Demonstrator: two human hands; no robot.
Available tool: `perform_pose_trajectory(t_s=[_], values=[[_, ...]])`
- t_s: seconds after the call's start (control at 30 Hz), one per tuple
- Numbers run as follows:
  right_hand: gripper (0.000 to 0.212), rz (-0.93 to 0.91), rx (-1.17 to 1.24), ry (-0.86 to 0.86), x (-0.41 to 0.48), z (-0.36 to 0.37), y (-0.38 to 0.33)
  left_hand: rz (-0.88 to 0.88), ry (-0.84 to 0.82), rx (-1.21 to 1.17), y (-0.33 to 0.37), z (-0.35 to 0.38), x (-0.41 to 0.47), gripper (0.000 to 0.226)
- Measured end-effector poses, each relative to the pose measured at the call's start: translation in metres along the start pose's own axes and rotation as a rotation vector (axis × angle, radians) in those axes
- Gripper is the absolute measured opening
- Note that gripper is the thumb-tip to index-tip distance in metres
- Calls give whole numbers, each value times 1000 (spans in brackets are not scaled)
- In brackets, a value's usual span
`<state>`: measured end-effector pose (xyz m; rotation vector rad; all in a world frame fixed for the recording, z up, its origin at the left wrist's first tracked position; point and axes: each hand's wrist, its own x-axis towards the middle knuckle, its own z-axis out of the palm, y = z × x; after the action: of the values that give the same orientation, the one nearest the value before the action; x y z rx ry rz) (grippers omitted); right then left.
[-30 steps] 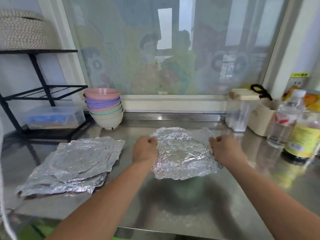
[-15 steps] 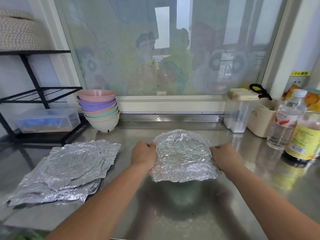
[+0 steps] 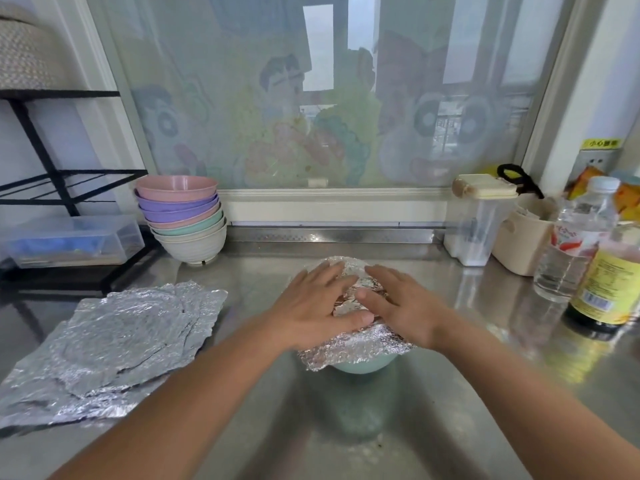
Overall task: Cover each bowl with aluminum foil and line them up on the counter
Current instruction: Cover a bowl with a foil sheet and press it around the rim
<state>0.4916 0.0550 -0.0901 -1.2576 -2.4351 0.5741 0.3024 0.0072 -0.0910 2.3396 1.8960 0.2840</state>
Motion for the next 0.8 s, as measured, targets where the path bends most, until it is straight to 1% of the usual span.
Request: perform_pose_trajectory(t_s=[0.07, 0.13, 0.2, 0.27, 0.33, 0.4, 0.43, 0.5, 0.57, 0.63, 0.73, 0.8], values=[[90, -6, 109, 31, -5, 2, 7, -10, -16, -89, -3, 1, -4, 103], [90, -35, 211, 122, -9, 1, 10, -32, -36, -195, -5, -2, -5, 110], [84, -32, 317, 217, -12, 1, 13, -35, -42, -242, -6, -5, -7, 113], [74, 22, 372, 293, -13, -3, 15, -11, -61, -246, -6, -7, -10, 118], [64, 56, 280, 318, -11, -6, 16, 16, -87, -223, -4, -8, -13, 121], [65, 31, 98, 351, -8, -8, 14, 51, -85, -170, -2, -7, -16, 121], [69, -1, 24, 346, -5, -10, 11, 72, -76, -125, -1, -7, -16, 121], [79, -59, -43, 239, -2, -12, 2, 98, -74, -36, 2, -5, -17, 125], [87, -78, -54, 87, 0, -9, -3, 89, -94, 18, 5, -3, -17, 128], [87, -54, -31, -21, -1, -3, -1, 53, -115, 40, 7, -2, -19, 132], [92, -34, 49, -25, -6, 2, 2, -9, -147, 46, 6, -1, -21, 140], [97, -35, 105, -22, -9, 2, 2, -30, -151, 6, 4, -1, -22, 143]])
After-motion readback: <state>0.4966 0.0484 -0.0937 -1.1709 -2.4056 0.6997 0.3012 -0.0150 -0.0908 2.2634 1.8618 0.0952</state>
